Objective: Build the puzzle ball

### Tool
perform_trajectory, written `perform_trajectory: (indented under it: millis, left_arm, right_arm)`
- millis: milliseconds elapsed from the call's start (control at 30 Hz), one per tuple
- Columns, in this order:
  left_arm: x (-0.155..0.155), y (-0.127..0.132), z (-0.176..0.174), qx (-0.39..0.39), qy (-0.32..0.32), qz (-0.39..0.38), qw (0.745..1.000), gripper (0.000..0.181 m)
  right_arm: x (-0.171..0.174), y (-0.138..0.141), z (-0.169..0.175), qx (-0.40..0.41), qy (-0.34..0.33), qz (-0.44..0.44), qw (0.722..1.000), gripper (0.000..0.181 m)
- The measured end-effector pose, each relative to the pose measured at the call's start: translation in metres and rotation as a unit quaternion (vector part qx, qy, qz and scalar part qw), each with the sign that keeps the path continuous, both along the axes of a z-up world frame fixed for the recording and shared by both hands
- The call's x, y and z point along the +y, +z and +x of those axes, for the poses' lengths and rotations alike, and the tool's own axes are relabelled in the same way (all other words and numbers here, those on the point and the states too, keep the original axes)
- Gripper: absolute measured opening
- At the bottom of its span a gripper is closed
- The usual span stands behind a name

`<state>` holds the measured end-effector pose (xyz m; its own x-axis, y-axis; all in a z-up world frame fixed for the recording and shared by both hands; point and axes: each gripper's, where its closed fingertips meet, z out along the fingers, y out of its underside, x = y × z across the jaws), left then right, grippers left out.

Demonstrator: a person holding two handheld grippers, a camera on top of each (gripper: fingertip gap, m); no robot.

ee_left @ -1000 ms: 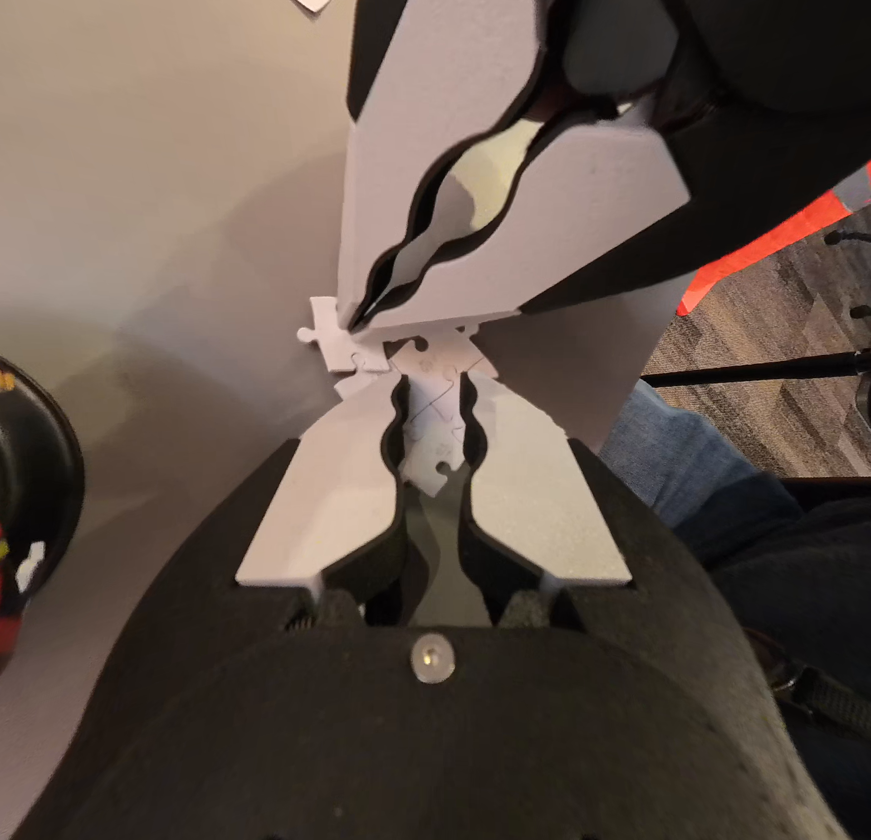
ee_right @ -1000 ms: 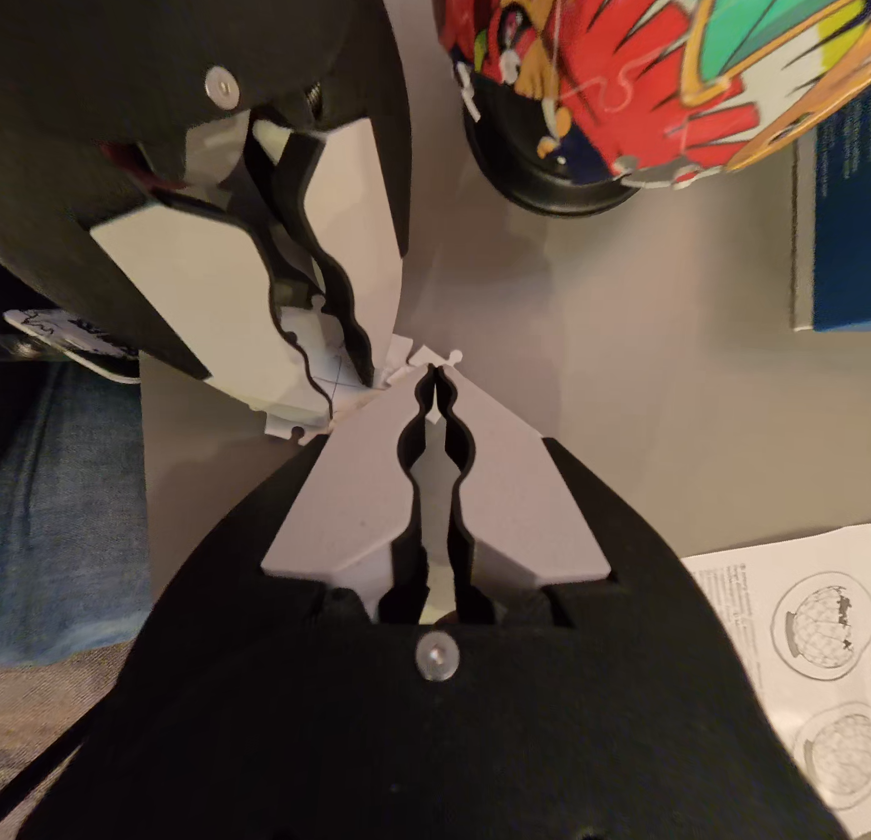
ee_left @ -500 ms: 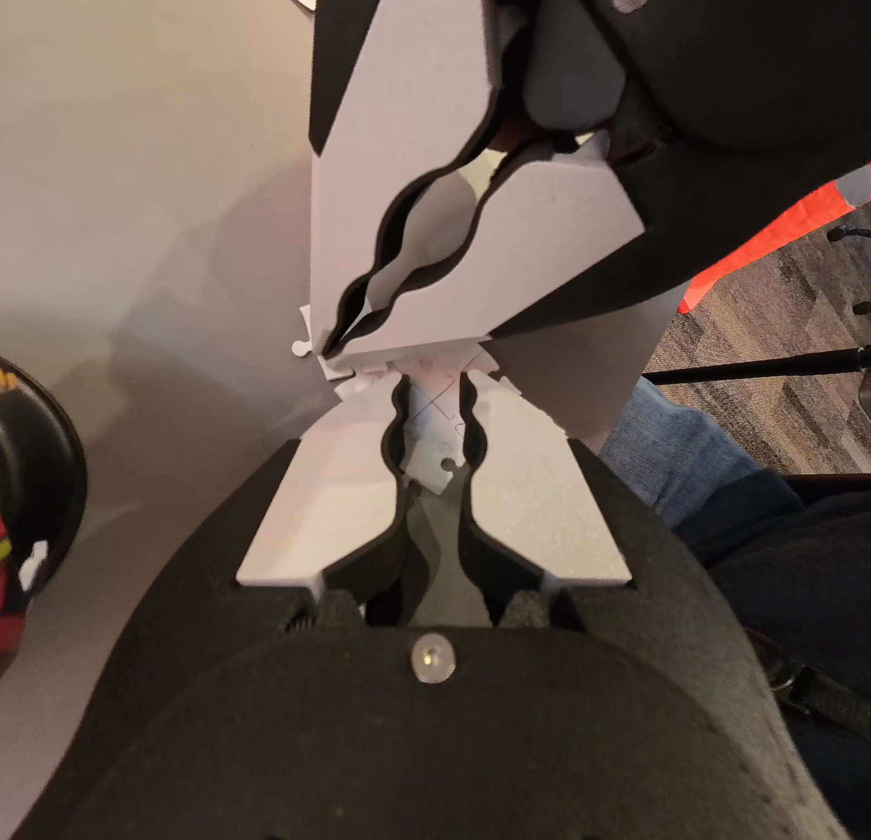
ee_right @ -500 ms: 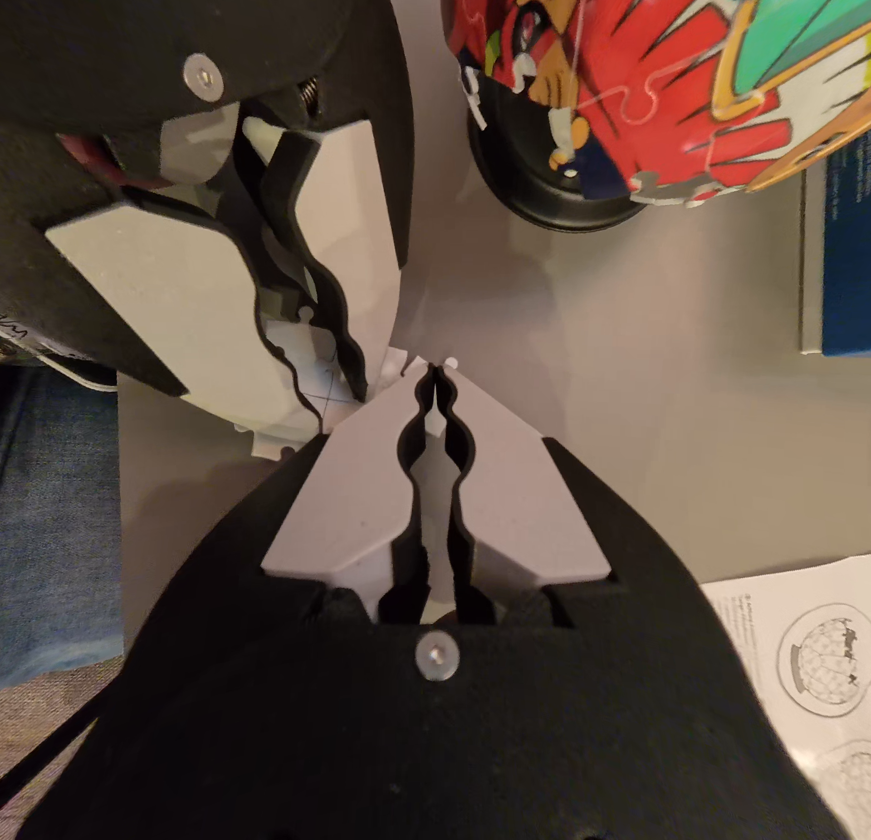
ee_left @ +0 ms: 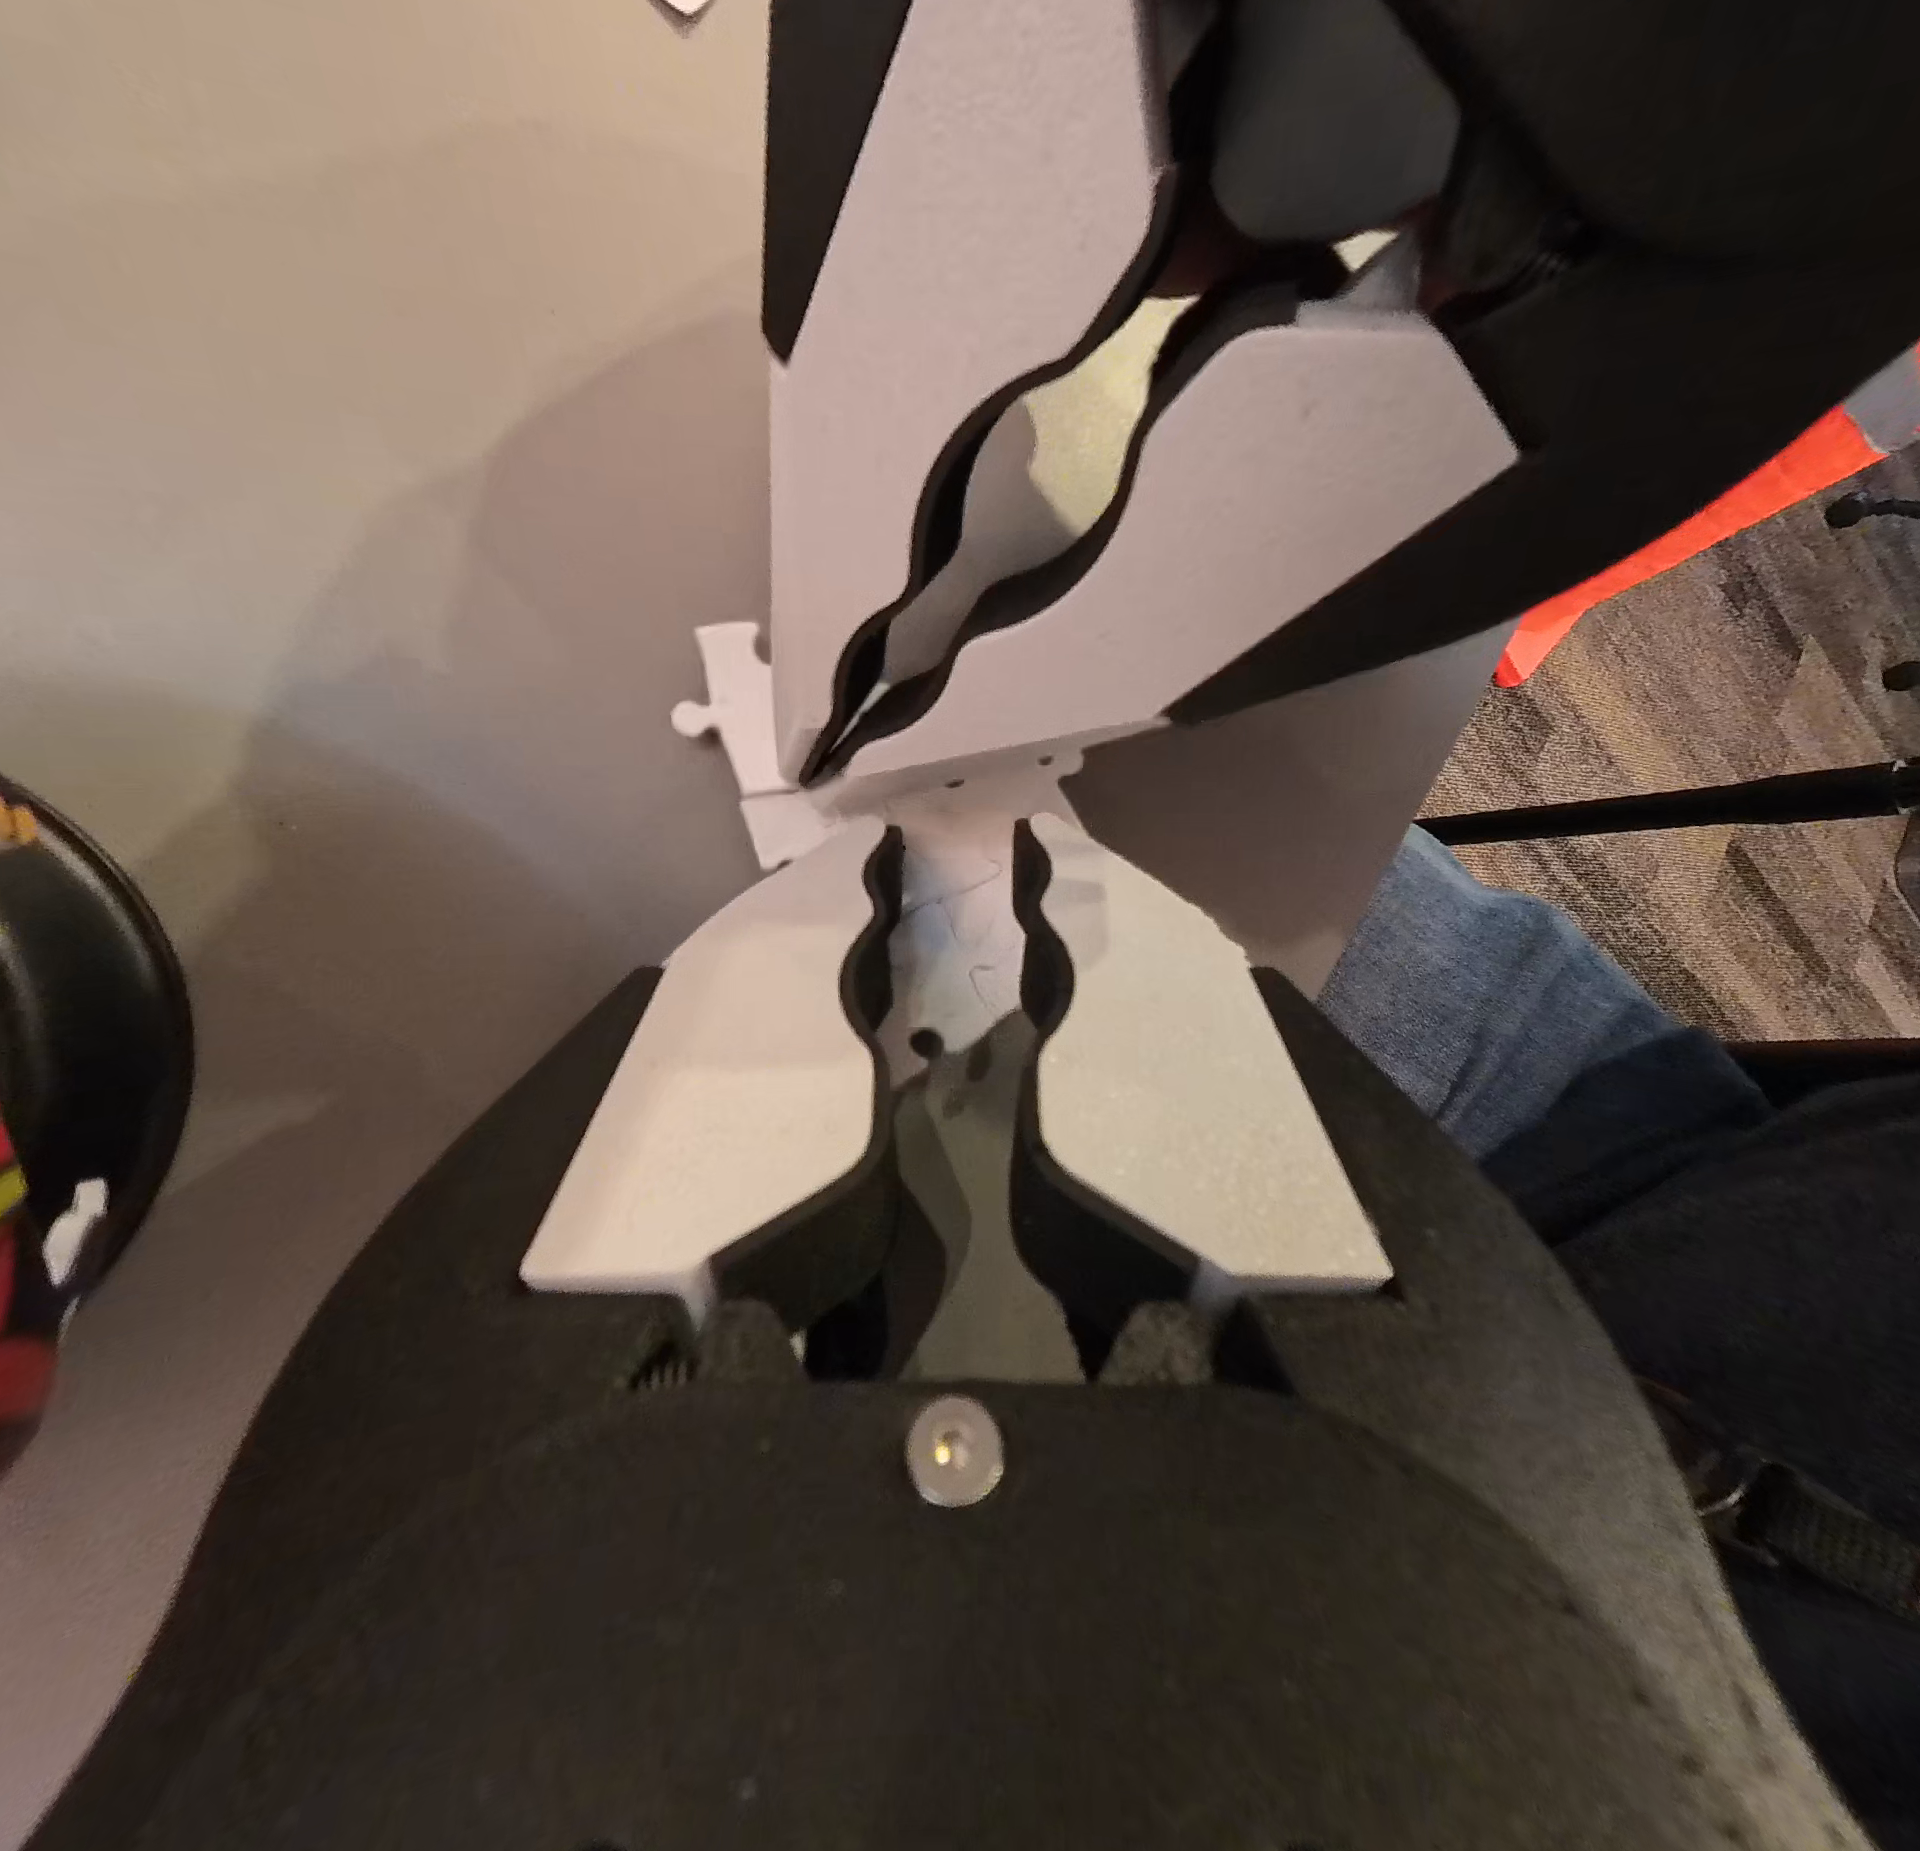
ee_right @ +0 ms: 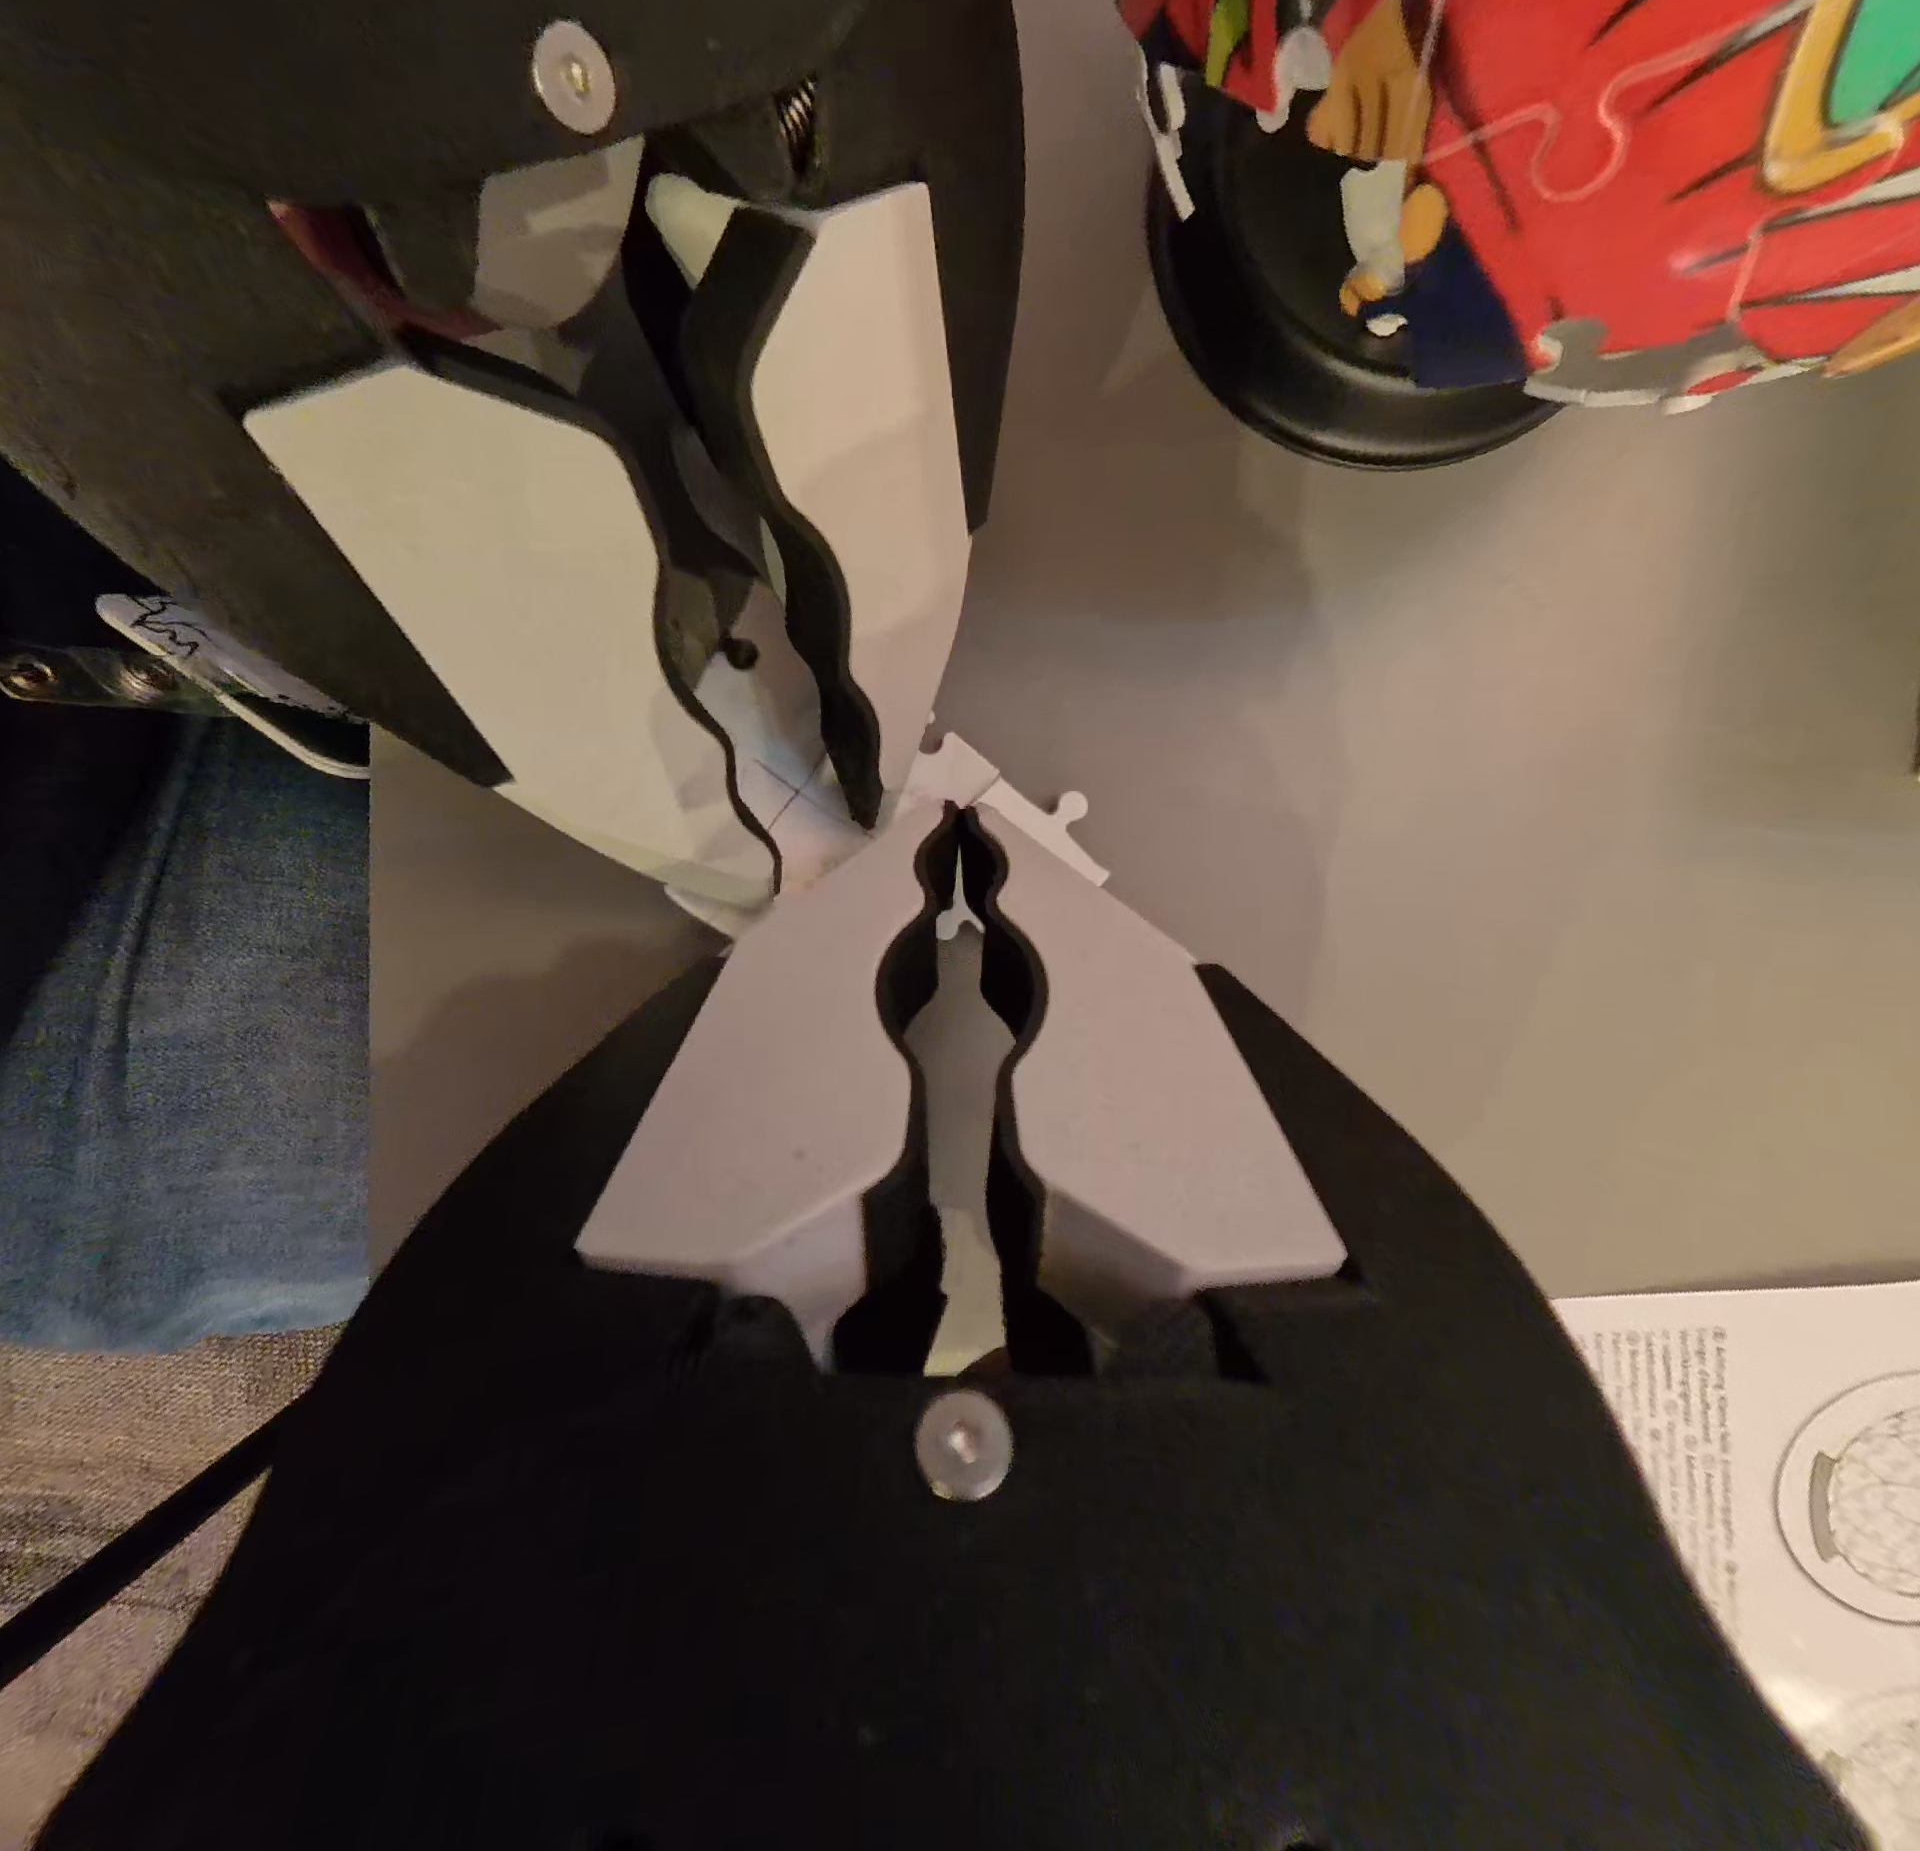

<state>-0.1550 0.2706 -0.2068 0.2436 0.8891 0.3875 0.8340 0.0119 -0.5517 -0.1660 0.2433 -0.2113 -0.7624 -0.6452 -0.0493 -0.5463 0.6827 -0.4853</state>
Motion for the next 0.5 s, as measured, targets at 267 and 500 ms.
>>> perform_trajectory:
  millis: [267,500]
  left_arm:
    - [0.0001,0.0,0.0001,0.0,-0.002,-0.002,1.0,0.02]
    - [0.0022,0.0004,-0.0006,-0.002,-0.007,-0.001,1.0,0.021]
  right_arm:
    - [0.0009,0.0032,-0.0054,-0.002,-0.006,-0.004,1.0,0.0]
    - [0.001,-0.0028,-0.0051,0.005,-0.008,0.004,1.0,0.0]
